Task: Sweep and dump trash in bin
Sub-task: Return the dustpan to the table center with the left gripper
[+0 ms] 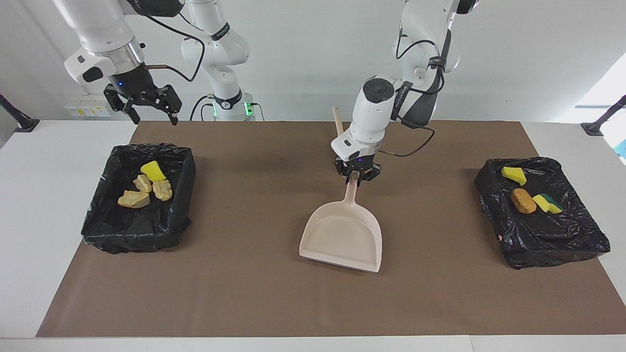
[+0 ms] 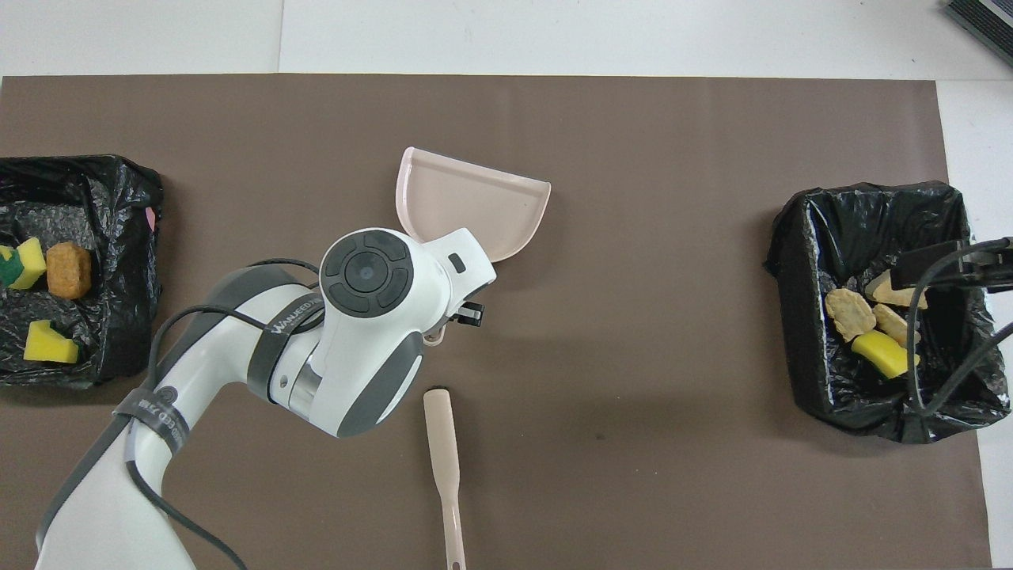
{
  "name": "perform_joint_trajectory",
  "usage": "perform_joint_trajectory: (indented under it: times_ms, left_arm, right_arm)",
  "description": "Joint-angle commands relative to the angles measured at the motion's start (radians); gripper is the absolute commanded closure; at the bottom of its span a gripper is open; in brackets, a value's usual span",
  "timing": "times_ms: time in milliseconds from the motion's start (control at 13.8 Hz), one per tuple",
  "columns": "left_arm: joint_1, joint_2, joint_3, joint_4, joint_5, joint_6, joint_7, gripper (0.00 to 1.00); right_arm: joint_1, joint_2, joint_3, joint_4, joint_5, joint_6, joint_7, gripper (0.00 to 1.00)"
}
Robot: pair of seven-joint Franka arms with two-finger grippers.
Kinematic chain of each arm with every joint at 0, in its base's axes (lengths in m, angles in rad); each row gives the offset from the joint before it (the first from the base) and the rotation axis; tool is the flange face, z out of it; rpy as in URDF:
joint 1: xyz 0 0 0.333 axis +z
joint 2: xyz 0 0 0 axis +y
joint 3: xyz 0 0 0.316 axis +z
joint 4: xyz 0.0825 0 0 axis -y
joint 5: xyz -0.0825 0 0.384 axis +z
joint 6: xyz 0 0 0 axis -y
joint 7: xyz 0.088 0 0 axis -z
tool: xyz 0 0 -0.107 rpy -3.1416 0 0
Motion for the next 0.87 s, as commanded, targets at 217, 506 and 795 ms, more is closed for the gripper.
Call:
perform_joint_trajectory:
  times_ms: [217,506,795]
  left_arm:
    - [-0.045,-0.025,0.019,-0.089,-0.075,0.045,-0.034,1.00]
    - [-0.050,-0.029,0.019,-0.107,-0.077,0.061,-0.069,1.00]
    - [-0.042,-0.029,0.022,-0.098,-0.075,0.027,-0.077,0.00]
  right_arm:
    - [-0.005,-0.019,0.004,-0.021,0.007,0.003,0.017,0.00]
    - [-0.005,-0.019,0.004,-0.021,0.007,0.003,0.017,0.00]
    - [-0.005,-0.019,0.004,-0.021,0.007,0.003,0.017,0.00]
